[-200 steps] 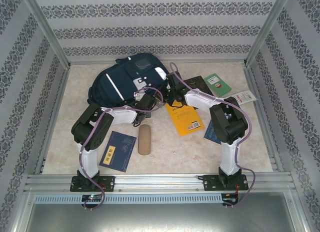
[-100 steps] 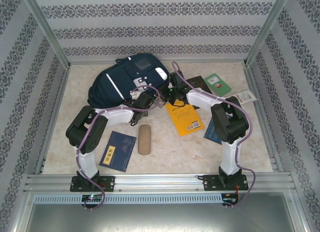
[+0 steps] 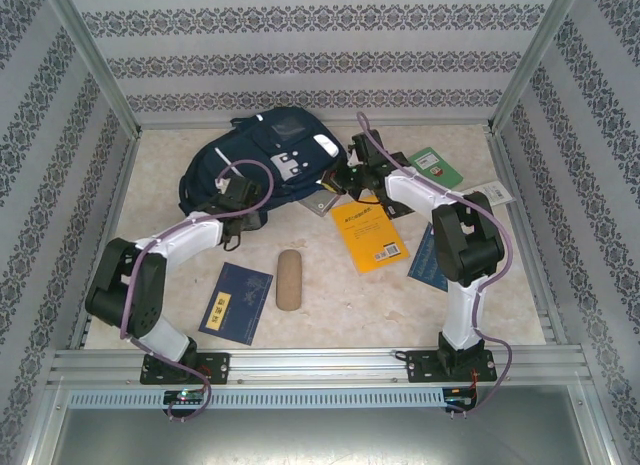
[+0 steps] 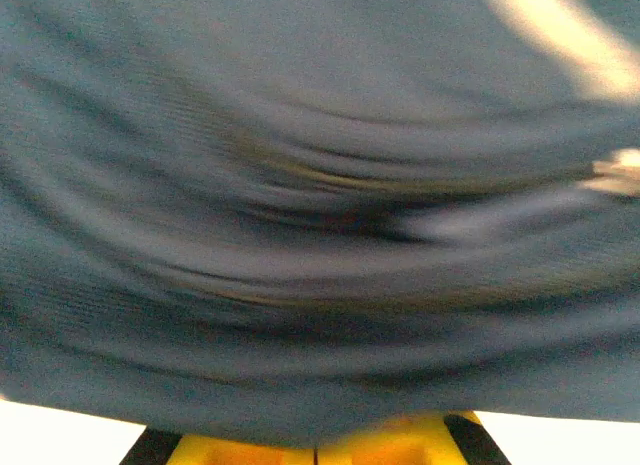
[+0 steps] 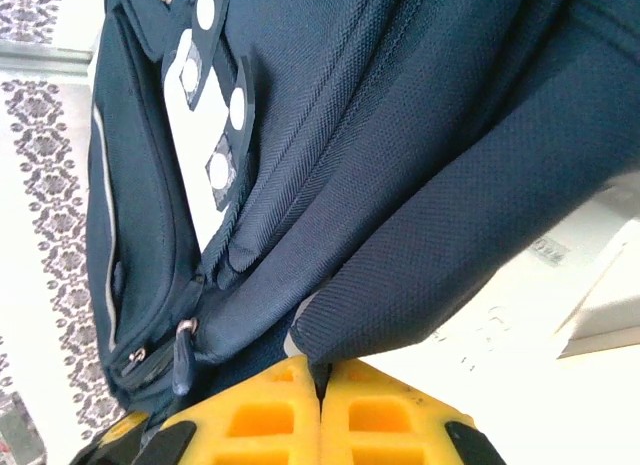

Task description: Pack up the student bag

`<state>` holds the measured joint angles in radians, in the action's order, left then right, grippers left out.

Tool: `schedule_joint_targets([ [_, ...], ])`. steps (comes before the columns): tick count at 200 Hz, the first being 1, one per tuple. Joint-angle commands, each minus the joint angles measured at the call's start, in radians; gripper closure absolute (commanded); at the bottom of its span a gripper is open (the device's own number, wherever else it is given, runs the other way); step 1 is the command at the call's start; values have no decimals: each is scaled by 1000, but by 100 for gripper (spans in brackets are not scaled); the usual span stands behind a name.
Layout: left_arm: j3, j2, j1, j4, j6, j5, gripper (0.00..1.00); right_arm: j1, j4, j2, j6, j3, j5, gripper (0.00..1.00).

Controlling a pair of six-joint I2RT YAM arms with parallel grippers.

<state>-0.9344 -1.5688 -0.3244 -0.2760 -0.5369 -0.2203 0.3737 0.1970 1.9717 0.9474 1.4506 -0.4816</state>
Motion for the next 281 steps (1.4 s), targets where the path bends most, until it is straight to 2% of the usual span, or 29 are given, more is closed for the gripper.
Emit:
schedule_joint_targets([
  [1,22,42,66,-121,57,-59,100,-90,19,-27,-60,76,105,100],
  [18,20,52,68,-143,77,-53,100,-106,30,-8,-73,104,108,100],
  [29,25,62,70,-140,97,-9,100,-116,35,6,-84,123,113,100],
  [61,48,97,59,-60,118,236,100,-139,98,76,-136,227,113,100],
  [74,40,99,36,-43,118,279,100,-141,139,96,-160,271,121,65],
  [83,26,96,17,-42,123,287,100,-140,162,97,-167,286,125,53],
  [91,14,92,1,-43,126,291,100,-134,166,84,-169,278,131,49],
  [135,-31,78,-53,-38,124,343,100,-65,191,-45,-136,131,181,43],
  [175,-47,65,-93,-52,126,342,100,73,119,-118,10,-48,137,44],
  [211,-45,56,-113,-60,123,332,100,185,17,-113,163,-134,107,44],
  [252,-43,56,-130,-74,124,326,100,237,-55,-59,253,-121,85,44],
  [268,-45,59,-136,-81,127,321,100,244,-71,-30,277,-103,79,46],
  [281,-44,62,-137,-87,129,313,100,247,-77,-10,286,-95,93,53],
])
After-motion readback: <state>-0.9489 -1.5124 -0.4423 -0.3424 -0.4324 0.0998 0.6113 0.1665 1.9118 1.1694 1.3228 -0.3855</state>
